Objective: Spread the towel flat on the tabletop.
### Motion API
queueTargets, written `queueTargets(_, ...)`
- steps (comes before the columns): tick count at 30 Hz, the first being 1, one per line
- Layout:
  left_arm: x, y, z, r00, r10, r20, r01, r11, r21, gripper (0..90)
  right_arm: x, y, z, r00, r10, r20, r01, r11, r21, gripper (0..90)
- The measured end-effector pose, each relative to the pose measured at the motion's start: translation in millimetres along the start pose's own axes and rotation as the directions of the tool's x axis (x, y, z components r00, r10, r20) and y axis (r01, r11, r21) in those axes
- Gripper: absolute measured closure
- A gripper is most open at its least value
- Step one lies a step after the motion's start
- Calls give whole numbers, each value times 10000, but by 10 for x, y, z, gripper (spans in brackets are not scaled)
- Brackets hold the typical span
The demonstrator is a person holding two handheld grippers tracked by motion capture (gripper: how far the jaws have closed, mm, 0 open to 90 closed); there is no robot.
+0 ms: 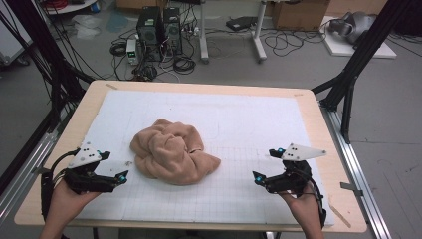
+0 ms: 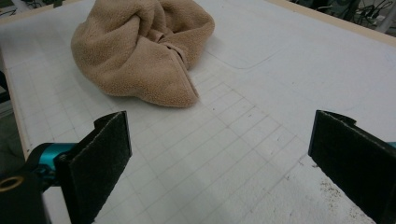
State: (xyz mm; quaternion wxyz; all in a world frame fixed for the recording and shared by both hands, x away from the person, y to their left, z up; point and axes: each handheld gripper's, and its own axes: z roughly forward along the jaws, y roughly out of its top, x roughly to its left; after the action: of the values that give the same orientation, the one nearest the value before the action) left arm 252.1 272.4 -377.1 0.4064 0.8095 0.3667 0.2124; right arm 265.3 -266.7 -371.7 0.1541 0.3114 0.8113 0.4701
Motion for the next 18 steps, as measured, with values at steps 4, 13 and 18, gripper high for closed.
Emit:
queueTargets(4,7,13,17,10000,10,12,-10,10000,22,121,-29,-3,1,10000,85,1,-85,10000,13,49)
queueTargets(13,-14,37,50,9999,68,100,-69,10000,45,122,-41,-1,-1,10000,72,18,-72,10000,-16,50)
queueTargets(18,-5,37,41,10000,21,92,-21,10000,30,122,-22,36,-9,10000,47,-21,-47,10000,-5,50)
